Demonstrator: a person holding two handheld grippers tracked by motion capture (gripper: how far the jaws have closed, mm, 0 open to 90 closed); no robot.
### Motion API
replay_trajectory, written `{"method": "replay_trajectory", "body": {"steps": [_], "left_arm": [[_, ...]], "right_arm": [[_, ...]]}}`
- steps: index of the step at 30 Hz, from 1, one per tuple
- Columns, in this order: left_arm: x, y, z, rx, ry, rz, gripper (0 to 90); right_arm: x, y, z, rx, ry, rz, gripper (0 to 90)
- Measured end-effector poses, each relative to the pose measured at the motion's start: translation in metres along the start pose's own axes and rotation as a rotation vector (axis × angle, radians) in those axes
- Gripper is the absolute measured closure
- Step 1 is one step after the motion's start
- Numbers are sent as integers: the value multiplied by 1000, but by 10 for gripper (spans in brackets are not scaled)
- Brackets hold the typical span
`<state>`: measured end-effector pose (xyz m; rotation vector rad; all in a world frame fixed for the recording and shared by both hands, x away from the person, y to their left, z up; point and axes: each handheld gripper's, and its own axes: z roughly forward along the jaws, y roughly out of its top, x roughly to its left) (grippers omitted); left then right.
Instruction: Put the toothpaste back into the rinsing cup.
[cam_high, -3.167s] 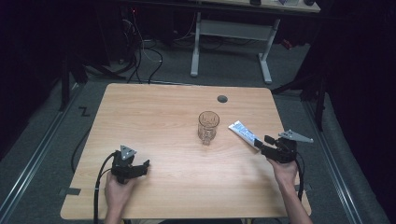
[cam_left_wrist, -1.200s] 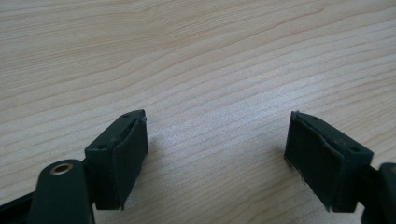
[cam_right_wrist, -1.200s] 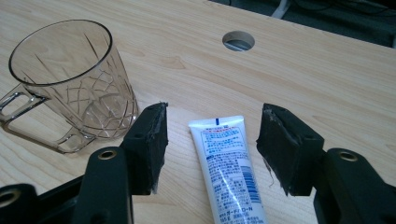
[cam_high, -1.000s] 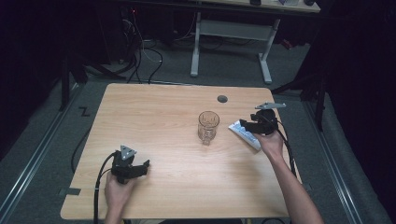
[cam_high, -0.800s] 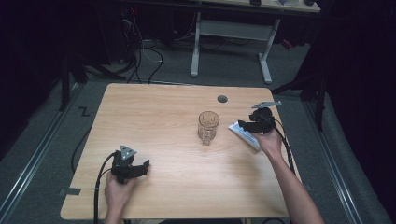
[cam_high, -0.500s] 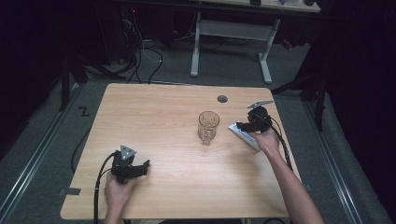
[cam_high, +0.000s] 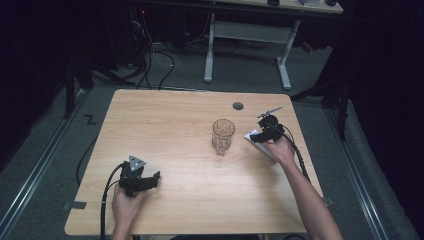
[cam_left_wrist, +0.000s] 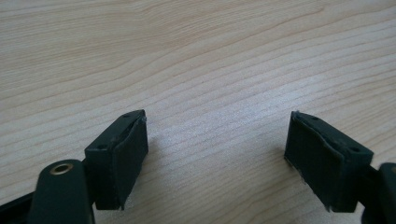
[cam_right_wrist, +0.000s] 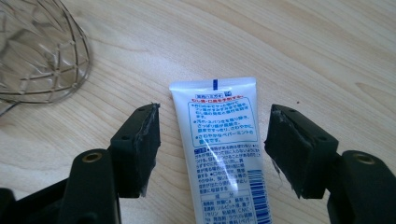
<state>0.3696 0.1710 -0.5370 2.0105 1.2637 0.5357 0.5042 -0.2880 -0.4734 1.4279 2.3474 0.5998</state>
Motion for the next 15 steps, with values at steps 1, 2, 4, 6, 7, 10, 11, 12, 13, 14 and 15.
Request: {"method": "replay_trajectory", "body": {"steps": [1, 2, 4, 6, 7, 10, 11, 12, 13, 14, 15], "left_arm": [[0, 0, 0, 0, 0, 0, 214], [0, 0, 0, 0, 0, 0, 214], [0, 0, 0, 0, 0, 0, 214], [0, 0, 0, 0, 0, 0, 214], [0, 0, 0, 0, 0, 1, 214], [0, 0, 0, 0, 0, 0, 214], [0, 0, 0, 0, 0, 0, 214], [0, 0, 0, 0, 0, 0, 214], [0, 0, 0, 0, 0, 0, 214], [0, 0, 0, 0, 0, 0, 214], [0, 0, 0, 0, 0, 0, 214]], "right_arm": [[0, 0, 2, 8, -4, -4, 351], [0, 0, 2, 8, -4, -4, 351], [0, 0, 9, 42, -10, -12, 351], [-1, -1, 14, 59, -15, -7, 351], [-1, -2, 15, 65, -17, -4, 351], [-2, -2, 19, 85, -28, -9, 351], [-2, -2, 20, 89, -32, -12, 353], [-2, -2, 20, 89, -32, -12, 353], [-2, -2, 22, 95, -40, -17, 358], [-2, -2, 22, 95, -40, -17, 358], [-2, -2, 22, 100, -45, -19, 359]]}}
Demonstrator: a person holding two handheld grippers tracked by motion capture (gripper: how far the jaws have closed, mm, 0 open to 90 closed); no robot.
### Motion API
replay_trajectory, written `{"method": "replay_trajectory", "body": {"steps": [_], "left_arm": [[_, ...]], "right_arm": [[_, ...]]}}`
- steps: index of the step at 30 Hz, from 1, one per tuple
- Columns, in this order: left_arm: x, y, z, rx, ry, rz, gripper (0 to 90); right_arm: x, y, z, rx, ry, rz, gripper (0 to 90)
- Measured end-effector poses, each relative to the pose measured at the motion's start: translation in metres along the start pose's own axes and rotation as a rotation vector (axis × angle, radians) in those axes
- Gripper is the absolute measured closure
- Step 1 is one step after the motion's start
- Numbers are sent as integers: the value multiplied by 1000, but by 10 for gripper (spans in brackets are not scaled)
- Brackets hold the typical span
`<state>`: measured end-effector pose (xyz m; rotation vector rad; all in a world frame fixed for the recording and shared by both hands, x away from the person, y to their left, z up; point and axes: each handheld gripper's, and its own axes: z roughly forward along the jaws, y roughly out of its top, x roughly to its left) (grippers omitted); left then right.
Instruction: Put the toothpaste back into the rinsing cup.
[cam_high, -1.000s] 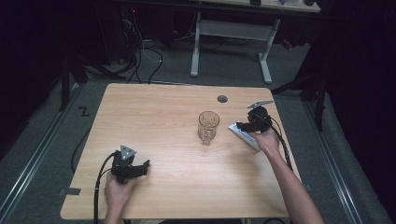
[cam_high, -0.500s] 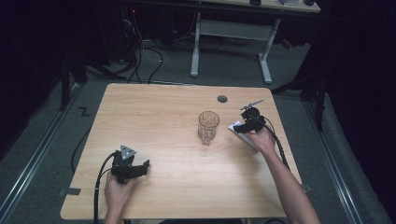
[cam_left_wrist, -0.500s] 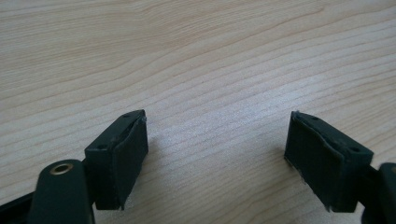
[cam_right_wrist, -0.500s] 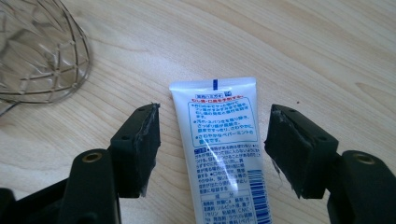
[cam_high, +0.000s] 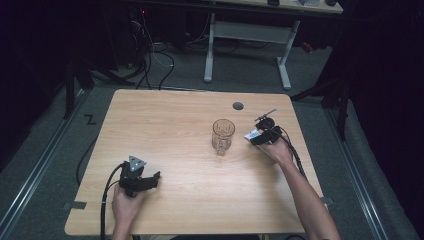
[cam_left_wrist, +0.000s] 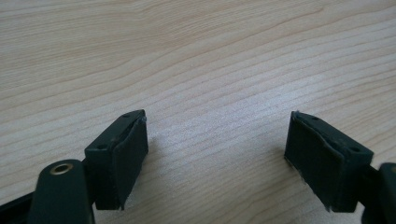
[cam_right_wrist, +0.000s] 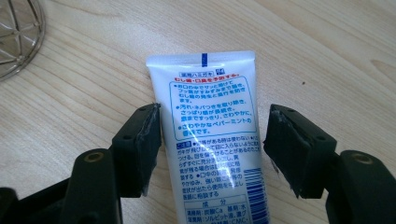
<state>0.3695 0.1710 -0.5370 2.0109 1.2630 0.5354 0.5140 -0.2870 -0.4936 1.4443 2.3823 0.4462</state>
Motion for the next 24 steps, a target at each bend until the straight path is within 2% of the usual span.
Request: {"method": "replay_trajectory", "body": {"steps": [1, 8, 11, 12, 24], "left_arm": [[0, 0, 0, 0, 0, 0, 214], [0, 0, 0, 0, 0, 0, 214], [0, 0, 0, 0, 0, -1, 214], [0, 0, 0, 0, 0, 0, 214], [0, 0, 0, 0, 0, 0, 214]], "right_arm": [[-1, 0, 2, -1, 15, 9, 360], [0, 1, 5, 13, 20, -1, 366], [1, 1, 6, 30, -3, -26, 385], [1, 1, 6, 36, -6, -21, 393], [-4, 0, 4, 47, 8, -21, 482]]}}
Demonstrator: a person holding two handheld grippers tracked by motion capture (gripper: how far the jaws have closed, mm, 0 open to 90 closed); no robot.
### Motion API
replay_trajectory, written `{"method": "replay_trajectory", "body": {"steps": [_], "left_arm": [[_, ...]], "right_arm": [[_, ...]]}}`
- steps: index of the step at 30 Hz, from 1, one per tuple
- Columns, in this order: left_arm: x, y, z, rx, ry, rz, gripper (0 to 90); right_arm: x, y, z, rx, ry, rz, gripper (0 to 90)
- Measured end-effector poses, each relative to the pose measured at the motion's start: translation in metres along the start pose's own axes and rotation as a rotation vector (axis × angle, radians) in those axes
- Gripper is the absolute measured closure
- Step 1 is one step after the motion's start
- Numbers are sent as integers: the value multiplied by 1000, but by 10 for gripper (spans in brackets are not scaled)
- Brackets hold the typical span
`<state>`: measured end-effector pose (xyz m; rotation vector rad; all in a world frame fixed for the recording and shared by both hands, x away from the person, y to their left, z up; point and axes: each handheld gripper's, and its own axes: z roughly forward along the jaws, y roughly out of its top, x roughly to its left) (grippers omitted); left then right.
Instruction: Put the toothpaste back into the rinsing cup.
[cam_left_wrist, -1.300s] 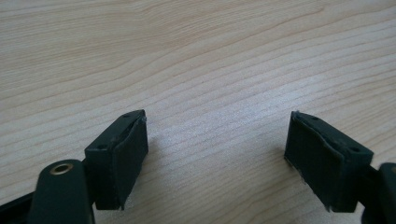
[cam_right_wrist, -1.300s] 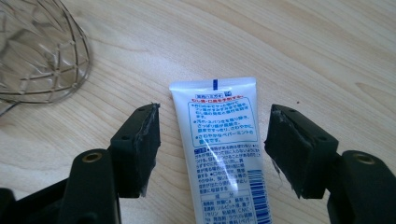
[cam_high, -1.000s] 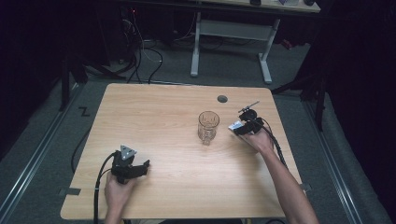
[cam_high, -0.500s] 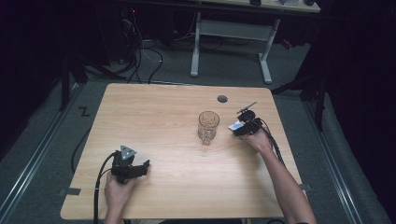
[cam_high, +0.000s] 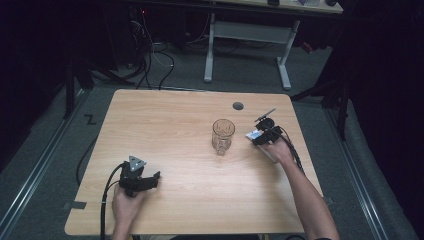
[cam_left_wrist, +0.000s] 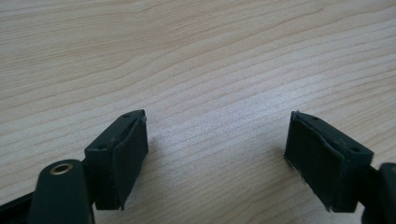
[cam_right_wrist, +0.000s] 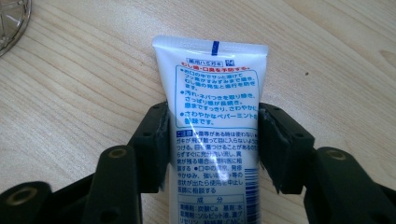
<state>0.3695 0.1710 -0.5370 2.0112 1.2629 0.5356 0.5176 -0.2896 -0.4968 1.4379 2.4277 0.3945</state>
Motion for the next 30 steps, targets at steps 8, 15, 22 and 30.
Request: {"method": "replay_trajectory", "body": {"steps": [8, 15, 22, 30], "left_arm": [[0, 0, 0, 0, 0, -1, 214], [0, 0, 0, 1, 0, 1, 214], [0, 0, 0, 0, 0, 0, 214], [0, 0, 0, 0, 0, 0, 214]], "right_arm": [[1, 0, -4, 10, -9, 2, 581], [-2, 0, -8, -6, -1, 11, 652], [-5, -1, -10, -22, 9, 26, 676], [-7, -4, -20, -50, 39, 34, 680]]}}
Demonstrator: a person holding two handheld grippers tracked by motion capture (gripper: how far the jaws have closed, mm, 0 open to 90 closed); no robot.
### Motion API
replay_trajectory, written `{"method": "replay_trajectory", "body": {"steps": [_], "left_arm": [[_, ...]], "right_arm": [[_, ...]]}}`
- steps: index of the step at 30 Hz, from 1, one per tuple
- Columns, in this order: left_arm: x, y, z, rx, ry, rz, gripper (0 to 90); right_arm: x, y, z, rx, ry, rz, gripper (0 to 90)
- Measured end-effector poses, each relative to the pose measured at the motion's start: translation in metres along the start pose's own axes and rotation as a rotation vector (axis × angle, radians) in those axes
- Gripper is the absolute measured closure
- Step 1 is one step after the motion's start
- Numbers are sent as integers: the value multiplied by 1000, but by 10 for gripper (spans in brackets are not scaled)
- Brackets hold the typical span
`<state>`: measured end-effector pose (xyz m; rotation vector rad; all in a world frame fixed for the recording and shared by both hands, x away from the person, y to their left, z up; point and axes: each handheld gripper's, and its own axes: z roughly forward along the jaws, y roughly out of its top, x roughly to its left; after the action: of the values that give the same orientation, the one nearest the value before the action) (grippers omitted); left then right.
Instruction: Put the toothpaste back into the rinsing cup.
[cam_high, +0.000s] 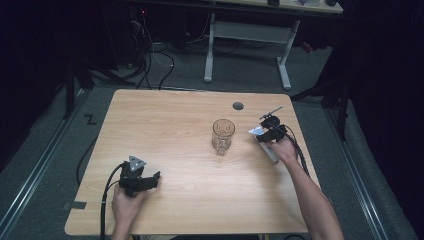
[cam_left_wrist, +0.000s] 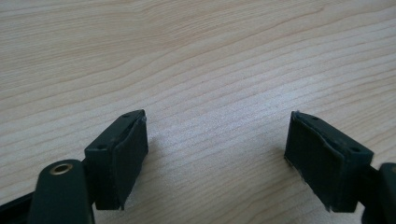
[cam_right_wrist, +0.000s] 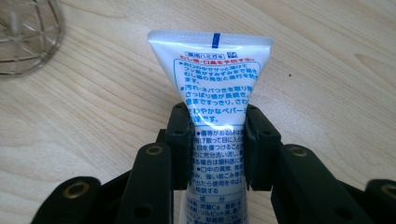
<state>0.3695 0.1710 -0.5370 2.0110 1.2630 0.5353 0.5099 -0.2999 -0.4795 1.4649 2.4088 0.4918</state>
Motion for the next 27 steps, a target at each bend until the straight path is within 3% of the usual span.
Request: {"method": "replay_trajectory", "body": {"steps": [27], "left_arm": [[0, 0, 0, 0, 0, 0, 214]], "right_arm": [[11, -4, -47, -189, 123, -5, 685]]}}
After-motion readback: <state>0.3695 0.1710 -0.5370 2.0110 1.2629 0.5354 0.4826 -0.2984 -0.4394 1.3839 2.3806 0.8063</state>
